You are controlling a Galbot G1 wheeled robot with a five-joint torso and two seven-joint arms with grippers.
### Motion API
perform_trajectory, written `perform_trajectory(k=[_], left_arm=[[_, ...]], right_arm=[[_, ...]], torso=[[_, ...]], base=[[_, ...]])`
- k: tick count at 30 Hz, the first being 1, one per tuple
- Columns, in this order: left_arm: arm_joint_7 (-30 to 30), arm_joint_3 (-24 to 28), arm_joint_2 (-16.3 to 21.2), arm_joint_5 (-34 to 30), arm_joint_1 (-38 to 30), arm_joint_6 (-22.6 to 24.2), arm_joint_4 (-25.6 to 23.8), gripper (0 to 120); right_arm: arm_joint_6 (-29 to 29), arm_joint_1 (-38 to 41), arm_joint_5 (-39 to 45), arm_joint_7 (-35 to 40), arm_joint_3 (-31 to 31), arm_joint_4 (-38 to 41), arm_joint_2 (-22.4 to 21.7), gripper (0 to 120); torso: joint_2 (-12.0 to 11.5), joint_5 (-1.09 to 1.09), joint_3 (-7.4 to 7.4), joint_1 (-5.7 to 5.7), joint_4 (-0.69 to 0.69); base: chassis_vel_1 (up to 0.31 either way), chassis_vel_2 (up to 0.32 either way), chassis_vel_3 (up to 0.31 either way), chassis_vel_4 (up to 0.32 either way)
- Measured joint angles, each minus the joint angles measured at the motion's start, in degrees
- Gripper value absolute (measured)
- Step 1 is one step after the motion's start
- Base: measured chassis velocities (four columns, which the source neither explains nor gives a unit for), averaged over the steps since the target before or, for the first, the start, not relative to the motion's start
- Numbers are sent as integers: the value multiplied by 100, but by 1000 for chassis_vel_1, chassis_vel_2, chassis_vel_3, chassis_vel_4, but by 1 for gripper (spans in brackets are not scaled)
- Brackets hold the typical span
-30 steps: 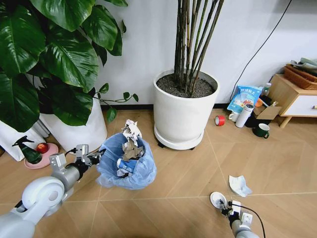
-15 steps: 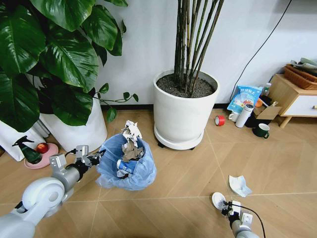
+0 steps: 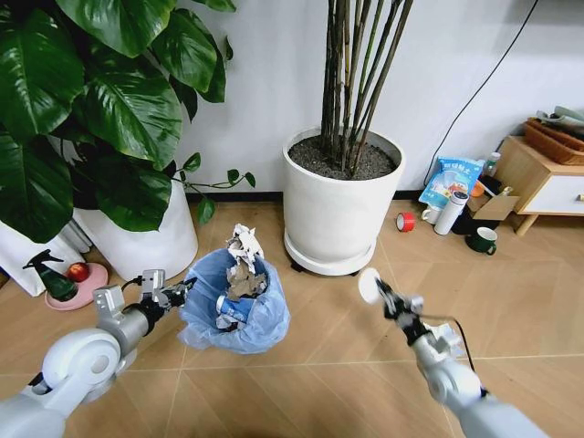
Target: Pick up the trash bin and place the garbage on the floor into it.
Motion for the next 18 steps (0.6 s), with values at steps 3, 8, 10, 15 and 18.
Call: perform_trajectory(k=[3,8,10,15,18], left_arm=[[20,30,10,28,4,0,-15,0],[43,82,43,66,11,1,-49,0],[60,112,64,80,14,1,-69,0],[80,157,73,102,2,2,-70,0],[95,188,83,104,-36,2,-60,0]], right_arm=[[10,428,172,-329,-255,67,-11,0],[9,1204,347,-770,-824,-29,6,0],[-11,1649,500,-945,-1182,-103,47,0],[-34,2077,627,-1102,-1603,-176,111,0],[-45,2314,681,-1219,-1903,-226,131,0]], torso=[[0,-3,1,0,-1],[0,-2,1,0,0],[0,-1,0,0,0],[0,-1,0,0,0],[0,-1,0,0,0]], base=[[0,0,0,0],[0,0,0,0],[0,0,0,0],[0,0,0,0],[0,0,0,0]])
